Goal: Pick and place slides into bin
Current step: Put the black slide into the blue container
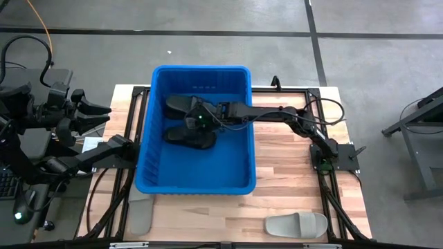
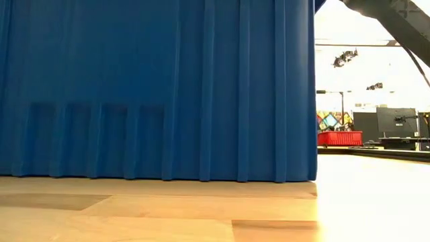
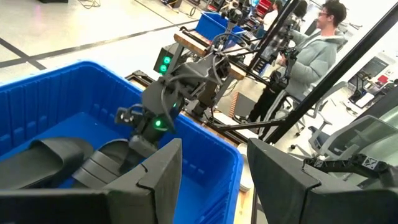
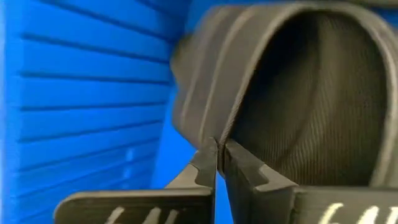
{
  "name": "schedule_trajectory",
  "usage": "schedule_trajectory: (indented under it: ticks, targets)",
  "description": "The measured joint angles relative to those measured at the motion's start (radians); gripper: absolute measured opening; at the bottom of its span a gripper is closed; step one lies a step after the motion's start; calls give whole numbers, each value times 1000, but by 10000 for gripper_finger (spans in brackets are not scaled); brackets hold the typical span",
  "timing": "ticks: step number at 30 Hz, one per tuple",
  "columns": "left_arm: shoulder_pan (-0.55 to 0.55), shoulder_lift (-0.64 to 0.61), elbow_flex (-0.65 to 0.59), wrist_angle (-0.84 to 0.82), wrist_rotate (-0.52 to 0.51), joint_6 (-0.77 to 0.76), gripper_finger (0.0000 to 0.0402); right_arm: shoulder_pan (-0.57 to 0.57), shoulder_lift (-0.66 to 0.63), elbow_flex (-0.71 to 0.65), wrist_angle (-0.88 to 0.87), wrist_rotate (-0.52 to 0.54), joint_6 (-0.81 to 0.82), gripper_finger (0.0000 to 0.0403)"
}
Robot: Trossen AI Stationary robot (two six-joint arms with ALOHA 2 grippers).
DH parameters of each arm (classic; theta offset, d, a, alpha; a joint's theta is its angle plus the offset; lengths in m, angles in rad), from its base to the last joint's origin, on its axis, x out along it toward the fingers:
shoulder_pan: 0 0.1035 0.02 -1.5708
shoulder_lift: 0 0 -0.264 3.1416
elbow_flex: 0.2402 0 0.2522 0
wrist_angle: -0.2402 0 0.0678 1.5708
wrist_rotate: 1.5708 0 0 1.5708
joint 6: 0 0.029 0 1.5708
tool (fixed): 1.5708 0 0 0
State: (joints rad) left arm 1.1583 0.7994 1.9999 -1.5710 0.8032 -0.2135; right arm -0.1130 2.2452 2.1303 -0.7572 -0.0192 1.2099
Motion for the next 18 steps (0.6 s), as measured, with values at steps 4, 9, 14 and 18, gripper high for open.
schedule_trajectory:
  ticks: [4,9,14,18]
  targets:
    - [0,0,0,0,0,-1,172,0,9,-55,-26,-53,36,20]
    - [0,0,0,0,0,-3,172,0,8,-56,-89,-48,15,90]
    - [0,0,0,0,0,-3,172,-5,8,-56,-99,-40,13,185]
    - [0,0,0,0,0,-3,172,-5,8,-56,-131,-10,21,247]
